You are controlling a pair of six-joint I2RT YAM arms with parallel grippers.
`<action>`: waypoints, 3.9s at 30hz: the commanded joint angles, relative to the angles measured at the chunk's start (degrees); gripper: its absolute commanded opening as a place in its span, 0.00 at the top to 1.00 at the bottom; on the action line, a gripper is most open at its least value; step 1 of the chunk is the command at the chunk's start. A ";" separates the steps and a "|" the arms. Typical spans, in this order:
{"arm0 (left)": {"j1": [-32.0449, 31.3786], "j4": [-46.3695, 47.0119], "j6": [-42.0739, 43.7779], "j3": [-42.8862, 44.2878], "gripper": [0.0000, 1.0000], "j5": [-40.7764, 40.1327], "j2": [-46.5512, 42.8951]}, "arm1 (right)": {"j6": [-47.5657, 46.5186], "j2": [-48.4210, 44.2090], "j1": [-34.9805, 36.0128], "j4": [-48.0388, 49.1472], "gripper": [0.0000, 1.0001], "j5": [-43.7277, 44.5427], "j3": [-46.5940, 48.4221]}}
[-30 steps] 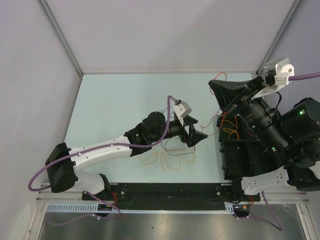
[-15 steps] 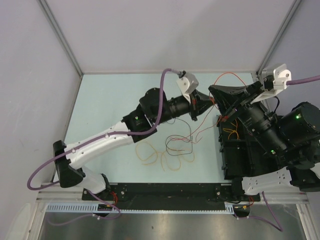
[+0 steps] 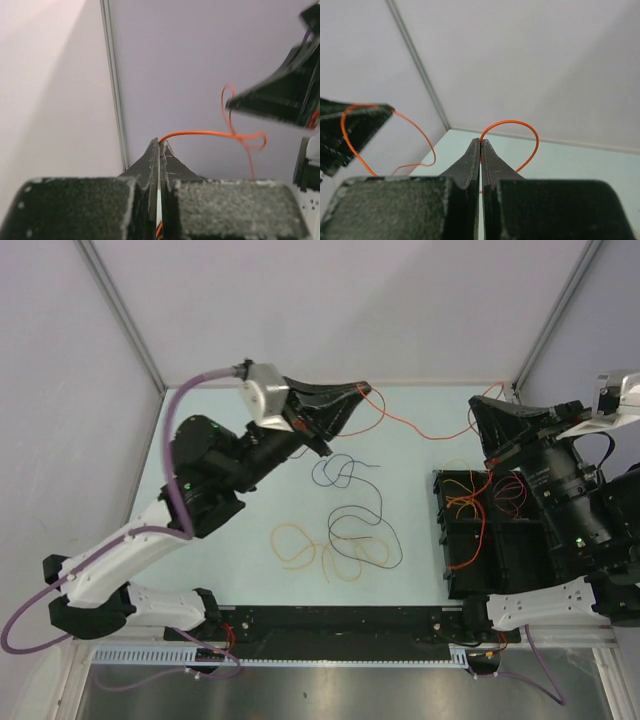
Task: Untangle the cables
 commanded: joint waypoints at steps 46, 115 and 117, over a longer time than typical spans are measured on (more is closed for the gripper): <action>-7.02 9.20 -21.81 9.55 1.00 20.81 43.24 | 9.58 -15.90 2.41 -7.88 1.00 30.45 -13.89; -9.05 7.36 -18.56 24.95 0.98 22.39 52.13 | 12.14 -19.51 1.88 -5.52 1.00 24.30 -20.39; -8.43 9.63 -19.61 24.06 0.96 23.71 52.56 | 11.96 -20.03 1.36 -5.34 1.00 23.94 -21.53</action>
